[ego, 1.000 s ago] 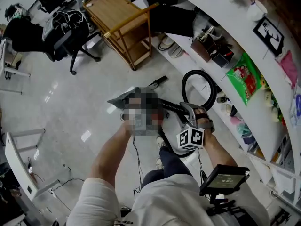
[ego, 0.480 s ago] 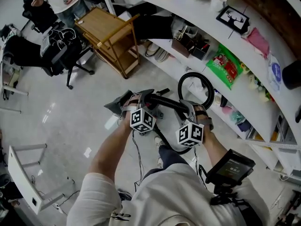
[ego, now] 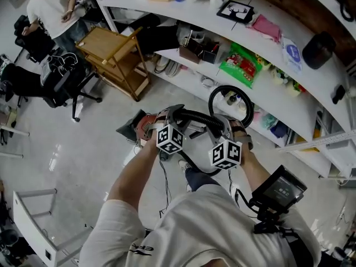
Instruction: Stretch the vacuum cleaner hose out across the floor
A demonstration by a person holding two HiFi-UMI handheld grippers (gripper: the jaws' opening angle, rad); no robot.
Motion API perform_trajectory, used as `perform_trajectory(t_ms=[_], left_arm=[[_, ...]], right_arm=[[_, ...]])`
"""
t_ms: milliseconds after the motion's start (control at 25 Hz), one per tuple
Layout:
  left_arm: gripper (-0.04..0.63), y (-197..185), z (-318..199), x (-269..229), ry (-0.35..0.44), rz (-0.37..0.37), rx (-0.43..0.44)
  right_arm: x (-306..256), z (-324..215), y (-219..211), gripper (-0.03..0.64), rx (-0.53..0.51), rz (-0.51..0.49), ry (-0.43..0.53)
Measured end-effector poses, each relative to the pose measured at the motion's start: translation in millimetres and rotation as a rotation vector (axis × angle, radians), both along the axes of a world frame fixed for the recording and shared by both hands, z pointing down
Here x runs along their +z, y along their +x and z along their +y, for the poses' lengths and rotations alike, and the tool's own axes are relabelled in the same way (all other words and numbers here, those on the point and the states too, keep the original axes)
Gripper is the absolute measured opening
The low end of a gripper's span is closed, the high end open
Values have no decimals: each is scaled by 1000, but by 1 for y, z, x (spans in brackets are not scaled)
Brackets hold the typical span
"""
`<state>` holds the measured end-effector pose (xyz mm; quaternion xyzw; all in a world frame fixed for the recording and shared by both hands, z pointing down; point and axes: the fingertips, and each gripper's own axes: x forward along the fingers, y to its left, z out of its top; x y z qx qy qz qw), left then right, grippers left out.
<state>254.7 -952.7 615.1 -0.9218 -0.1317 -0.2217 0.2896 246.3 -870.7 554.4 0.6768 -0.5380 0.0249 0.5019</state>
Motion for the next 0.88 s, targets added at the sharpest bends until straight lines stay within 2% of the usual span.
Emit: perform_trajectory(t_ms=[440, 880], left_arm=[[238, -16, 100, -38, 28, 62, 128], [238, -12, 166, -62, 61, 97, 246]], right_arm=[[-28, 103, -23, 179, 168, -12, 57], [-49, 168, -29, 179, 269, 7, 98]])
